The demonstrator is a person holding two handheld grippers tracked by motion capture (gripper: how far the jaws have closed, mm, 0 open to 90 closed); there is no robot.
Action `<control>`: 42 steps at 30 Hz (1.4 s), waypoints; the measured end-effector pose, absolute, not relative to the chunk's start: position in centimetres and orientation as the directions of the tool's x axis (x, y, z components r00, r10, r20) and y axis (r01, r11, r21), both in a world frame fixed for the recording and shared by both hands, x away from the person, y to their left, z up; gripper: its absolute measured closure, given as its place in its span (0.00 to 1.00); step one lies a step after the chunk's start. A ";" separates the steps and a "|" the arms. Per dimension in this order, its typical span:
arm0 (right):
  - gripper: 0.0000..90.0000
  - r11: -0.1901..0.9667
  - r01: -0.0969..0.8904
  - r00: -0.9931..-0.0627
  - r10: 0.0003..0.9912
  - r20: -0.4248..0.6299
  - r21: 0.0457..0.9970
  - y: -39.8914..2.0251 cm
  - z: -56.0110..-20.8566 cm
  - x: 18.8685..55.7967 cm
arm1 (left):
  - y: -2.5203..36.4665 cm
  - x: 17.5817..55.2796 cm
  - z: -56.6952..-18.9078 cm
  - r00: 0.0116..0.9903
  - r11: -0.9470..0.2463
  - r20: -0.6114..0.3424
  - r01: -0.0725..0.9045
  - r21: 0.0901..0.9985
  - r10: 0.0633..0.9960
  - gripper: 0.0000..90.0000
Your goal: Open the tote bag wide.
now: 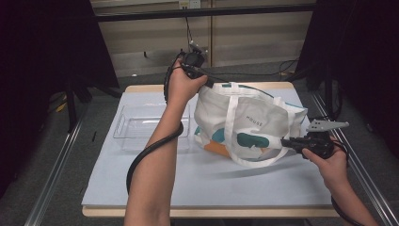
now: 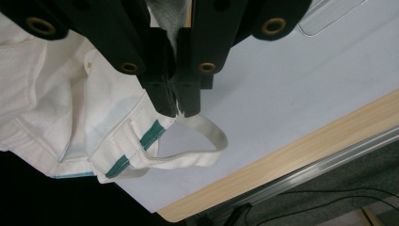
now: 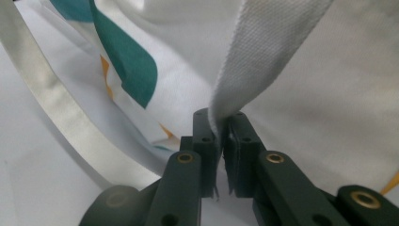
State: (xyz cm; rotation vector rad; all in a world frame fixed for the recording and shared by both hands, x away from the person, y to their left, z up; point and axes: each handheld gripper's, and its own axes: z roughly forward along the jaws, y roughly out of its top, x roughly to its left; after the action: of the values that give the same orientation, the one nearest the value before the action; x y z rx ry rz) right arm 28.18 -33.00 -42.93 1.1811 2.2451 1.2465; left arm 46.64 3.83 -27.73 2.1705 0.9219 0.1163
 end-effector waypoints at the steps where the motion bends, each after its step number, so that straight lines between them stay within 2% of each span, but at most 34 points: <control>1: 0.94 0.285 0.512 -0.612 0.783 0.111 0.810 -33.0 -43.1 28.1 | 3.9 46.6 -27.8 0.732 -0.444 -0.199 0.581 0.682 0.652 0.98; 10: 0.95 0.325 0.535 -0.638 0.760 0.121 0.780 -32.4 -44.8 27.9 | 4.6 46.7 -28.8 0.703 -0.413 -0.217 0.608 0.678 0.678 0.98; 15: 0.95 0.339 0.542 -0.648 0.752 0.125 0.769 -32.2 -45.3 27.8 | 4.7 46.6 -29.0 0.717 -0.427 -0.208 0.594 0.682 0.665 0.98; 25: 0.87 0.325 0.520 -0.650 0.751 0.119 0.790 -32.0 -44.9 27.7 | 4.3 46.0 -28.5 0.728 -0.418 -0.199 0.569 0.708 0.656 0.97; 26: 0.86 0.320 0.518 -0.646 0.755 0.118 0.793 -32.1 -44.8 27.6 | 4.3 46.0 -28.5 0.733 -0.425 -0.192 0.565 0.707 0.653 0.97; 28: 0.72 0.308 0.500 -0.632 0.769 0.098 0.809 -32.4 -44.4 27.5 | 4.3 46.0 -28.5 0.732 -0.425 -0.189 0.564 0.708 0.655 0.97; 29: 0.72 0.308 0.500 -0.632 0.769 0.098 0.809 -32.4 -44.4 27.5 | 4.3 46.0 -28.5 0.732 -0.425 -0.190 0.563 0.708 0.654 0.97; 30: 0.66 0.288 0.500 -0.613 0.784 0.099 0.817 -32.8 -44.0 27.5 | 4.3 46.0 -28.5 0.732 -0.425 -0.189 0.564 0.708 0.655 0.97; 31: 0.66 0.288 0.500 -0.613 0.784 0.099 0.817 -32.8 -44.0 27.5 | 4.3 46.0 -28.5 0.732 -0.426 -0.192 0.566 0.706 0.654 0.97; 33: 0.57 0.253 0.506 -0.586 0.802 0.114 0.825 -33.1 -43.7 27.4 | 4.2 46.0 -28.5 0.729 -0.417 -0.200 0.569 0.708 0.655 0.97; 42: 0.37 0.185 0.500 -0.522 0.844 0.124 0.846 -34.1 -42.8 27.7 | 4.2 46.2 -28.4 0.732 -0.427 -0.196 0.569 0.703 0.653 0.97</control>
State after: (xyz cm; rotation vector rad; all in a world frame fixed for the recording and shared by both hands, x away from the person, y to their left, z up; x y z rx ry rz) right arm 27.74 -34.13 -42.82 1.2657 2.0963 1.2715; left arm 46.21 4.19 -28.44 2.1380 0.9190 0.1344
